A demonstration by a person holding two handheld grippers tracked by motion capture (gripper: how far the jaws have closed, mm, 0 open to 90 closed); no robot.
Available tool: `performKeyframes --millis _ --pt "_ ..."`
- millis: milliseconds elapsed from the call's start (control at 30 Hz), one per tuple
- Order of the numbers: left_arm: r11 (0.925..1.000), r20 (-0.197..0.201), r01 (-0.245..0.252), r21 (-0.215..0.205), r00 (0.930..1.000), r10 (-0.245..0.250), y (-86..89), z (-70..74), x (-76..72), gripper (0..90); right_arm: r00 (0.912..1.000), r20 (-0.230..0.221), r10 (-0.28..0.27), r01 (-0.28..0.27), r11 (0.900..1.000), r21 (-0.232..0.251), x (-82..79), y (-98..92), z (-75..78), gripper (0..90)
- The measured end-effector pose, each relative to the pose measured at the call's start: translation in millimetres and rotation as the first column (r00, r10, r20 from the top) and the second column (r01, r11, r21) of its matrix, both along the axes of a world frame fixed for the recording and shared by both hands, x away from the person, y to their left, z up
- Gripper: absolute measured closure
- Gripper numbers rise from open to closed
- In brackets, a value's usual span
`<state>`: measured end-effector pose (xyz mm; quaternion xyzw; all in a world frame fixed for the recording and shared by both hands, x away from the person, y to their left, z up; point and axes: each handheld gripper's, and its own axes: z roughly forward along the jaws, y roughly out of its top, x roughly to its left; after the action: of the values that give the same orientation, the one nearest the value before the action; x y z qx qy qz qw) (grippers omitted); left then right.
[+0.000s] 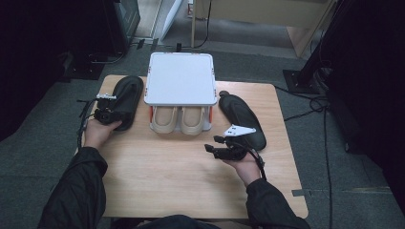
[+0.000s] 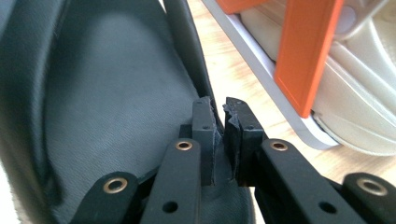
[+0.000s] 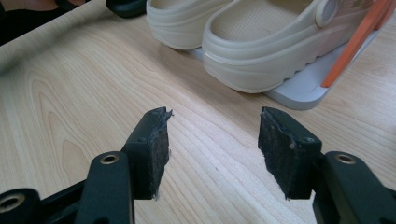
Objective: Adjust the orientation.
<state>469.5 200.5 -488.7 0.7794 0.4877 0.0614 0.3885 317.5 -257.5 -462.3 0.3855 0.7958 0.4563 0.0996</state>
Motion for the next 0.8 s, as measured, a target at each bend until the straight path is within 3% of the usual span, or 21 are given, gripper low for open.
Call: performKeyframes --millis 100,267,433,533,700,800 --pt "0.9996 0.018 0.006 0.027 0.9998 -0.007 -5.2 0.4 -4.4 82.8 1.0 0.002 0.004 -0.004 1.0 -0.001 1.7 1.5 0.2 43.4" --pt "0.9997 0.005 0.019 0.015 0.9998 -0.019 -11.2 0.6 -10.4 82.7 0.9998 0.003 0.017 -0.017 1.0 -0.003 4.4 4.8 1.0 43.4" --pt "0.9991 -0.023 0.033 -0.026 0.9992 -0.033 -12.7 0.0 -16.1 82.4 0.9996 0.005 0.026 -0.026 1.0 -0.001 6.9 8.4 1.1 43.4" --pt "0.9991 -0.025 0.039 -0.019 0.9989 -0.039 -14.3 0.8 -20.8 82.2 0.9995 0.004 0.03 -0.03 1.0 -0.006 8.4 10.3 1.2 43.4" --pt "0.9977 -0.037 0.04 -0.055 0.9984 -0.042 -7.4 2.4 -21.2 79.8 0.9994 0.003 0.034 -0.034 0.999 -0.014 9.4 11.6 1.7 43.4" --pt "0.9989 -0.045 0.034 -0.032 0.9984 -0.036 -3.0 2.2 -20.1 75.3 0.9993 0.008 0.035 -0.035 0.999 -0.012 9.6 11.6 1.8 43.4"
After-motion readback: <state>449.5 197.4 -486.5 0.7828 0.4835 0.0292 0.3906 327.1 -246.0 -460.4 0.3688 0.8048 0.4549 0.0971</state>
